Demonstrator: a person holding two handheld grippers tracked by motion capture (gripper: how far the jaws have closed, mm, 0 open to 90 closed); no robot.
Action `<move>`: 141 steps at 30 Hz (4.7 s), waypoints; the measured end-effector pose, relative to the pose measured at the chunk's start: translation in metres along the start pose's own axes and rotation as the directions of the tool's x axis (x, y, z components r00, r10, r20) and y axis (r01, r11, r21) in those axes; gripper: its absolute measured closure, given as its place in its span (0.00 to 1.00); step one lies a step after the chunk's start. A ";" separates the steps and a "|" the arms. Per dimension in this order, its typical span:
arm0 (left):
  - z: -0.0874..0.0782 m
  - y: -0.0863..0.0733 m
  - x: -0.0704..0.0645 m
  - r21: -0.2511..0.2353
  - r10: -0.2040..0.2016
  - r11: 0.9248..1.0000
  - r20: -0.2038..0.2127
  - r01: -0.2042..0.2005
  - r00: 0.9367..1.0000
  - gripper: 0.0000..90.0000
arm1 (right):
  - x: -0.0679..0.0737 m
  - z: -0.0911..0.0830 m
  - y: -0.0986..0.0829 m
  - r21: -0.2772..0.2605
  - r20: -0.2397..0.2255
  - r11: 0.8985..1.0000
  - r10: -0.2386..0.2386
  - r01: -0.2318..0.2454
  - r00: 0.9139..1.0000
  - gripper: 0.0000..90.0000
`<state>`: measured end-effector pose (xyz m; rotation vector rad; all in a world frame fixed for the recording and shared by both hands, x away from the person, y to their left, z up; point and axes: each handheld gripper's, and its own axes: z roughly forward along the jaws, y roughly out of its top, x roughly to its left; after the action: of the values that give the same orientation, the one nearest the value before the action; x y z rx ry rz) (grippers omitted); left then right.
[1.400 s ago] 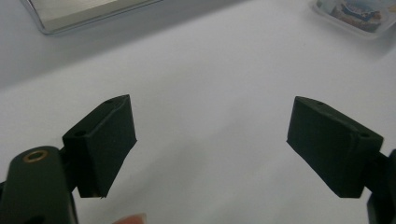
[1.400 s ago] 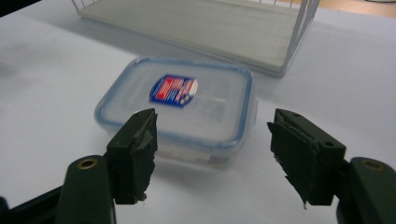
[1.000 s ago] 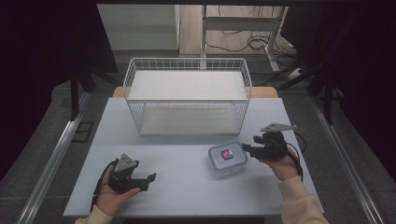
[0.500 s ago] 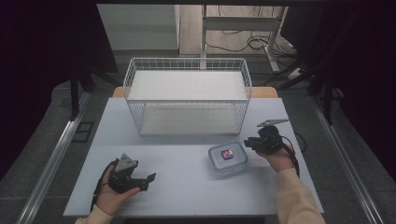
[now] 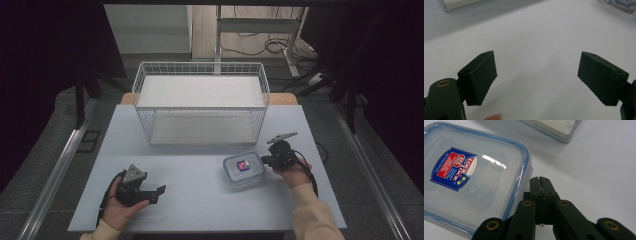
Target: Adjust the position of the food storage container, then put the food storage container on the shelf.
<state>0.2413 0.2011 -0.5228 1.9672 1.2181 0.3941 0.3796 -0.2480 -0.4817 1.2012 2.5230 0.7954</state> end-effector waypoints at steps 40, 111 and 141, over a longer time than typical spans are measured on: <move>0.003 -0.002 0.003 0.023 -0.015 1.000 0.008 0.015 1.000 0.17 | 0.079 0.006 0.000 0.014 -0.164 0.987 -0.158 0.163 0.974 0.99; 0.010 0.012 -0.009 0.000 -0.080 0.997 0.100 0.080 0.992 0.13 | 0.071 -0.017 -0.045 -0.267 -0.303 0.953 0.057 -0.142 0.951 0.21; 0.062 0.047 -0.018 0.152 -0.328 0.944 0.349 0.292 0.878 0.22 | 0.099 0.024 -0.005 -0.099 -0.429 0.960 0.197 -0.263 0.881 0.24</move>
<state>0.2991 0.1463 -0.5256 1.7749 1.2876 -0.1982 0.3236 -0.1650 -0.5027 1.4236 2.5952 1.4165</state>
